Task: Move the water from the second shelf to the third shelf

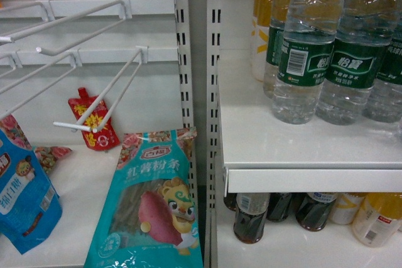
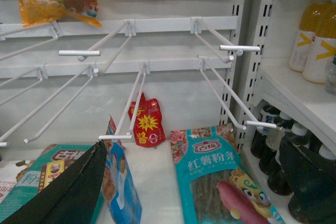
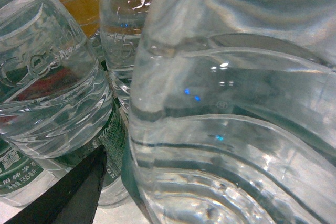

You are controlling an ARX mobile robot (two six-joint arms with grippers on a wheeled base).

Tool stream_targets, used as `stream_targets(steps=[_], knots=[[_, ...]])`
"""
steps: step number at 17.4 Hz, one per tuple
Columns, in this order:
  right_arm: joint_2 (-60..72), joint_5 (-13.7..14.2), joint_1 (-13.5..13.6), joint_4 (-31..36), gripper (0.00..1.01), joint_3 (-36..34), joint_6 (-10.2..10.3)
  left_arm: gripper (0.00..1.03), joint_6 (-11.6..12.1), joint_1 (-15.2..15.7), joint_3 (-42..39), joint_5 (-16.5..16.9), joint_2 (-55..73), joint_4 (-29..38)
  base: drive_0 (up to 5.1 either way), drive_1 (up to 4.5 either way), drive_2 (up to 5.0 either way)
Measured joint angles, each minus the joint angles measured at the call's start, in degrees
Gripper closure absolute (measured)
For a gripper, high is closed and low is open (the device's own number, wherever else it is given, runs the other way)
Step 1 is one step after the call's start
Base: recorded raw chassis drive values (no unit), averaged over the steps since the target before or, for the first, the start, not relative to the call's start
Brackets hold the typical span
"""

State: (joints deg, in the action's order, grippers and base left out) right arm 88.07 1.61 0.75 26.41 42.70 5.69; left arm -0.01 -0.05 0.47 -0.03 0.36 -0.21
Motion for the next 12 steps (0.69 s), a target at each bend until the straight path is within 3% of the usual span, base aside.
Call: stream_targets(steps=[12], knots=[[-4.3, -3.9, -0.8, -2.0, 0.03, -1.2, 0.4, 0.05, 0.0, 0.0, 0.0, 0.0, 0.0, 0.0, 0.0, 0.0, 0.0]])
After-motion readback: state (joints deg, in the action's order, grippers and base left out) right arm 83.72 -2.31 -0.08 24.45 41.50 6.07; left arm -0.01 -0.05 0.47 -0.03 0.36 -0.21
